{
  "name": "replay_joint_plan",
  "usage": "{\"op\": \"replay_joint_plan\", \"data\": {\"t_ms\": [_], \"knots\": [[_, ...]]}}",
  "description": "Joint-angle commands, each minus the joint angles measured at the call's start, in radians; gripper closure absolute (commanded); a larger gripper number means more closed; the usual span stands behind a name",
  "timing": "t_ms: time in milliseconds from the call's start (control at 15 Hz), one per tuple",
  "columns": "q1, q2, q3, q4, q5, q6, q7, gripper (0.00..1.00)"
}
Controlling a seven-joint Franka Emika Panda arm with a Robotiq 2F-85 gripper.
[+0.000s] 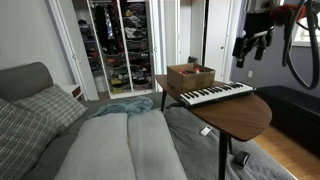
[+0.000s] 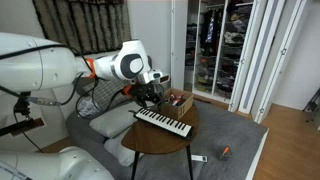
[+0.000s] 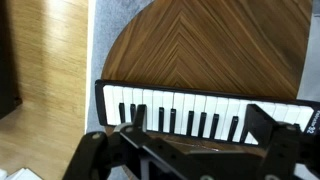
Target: Press the rightmost c sharp note on the keyboard
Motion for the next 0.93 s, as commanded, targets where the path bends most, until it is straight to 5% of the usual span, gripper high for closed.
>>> {"op": "replay_joint_plan", "data": {"t_ms": [0, 333, 867], "knots": [[0.017, 0.002, -0.013, 0.004, -0.01, -0.004, 0.009, 0.0], [0.017, 0.002, -0.013, 0.004, -0.01, -0.004, 0.009, 0.0], [0.01, 0.328, -0.078, 0.176, 0.025, 0.119, -0.022, 0.02]]}}
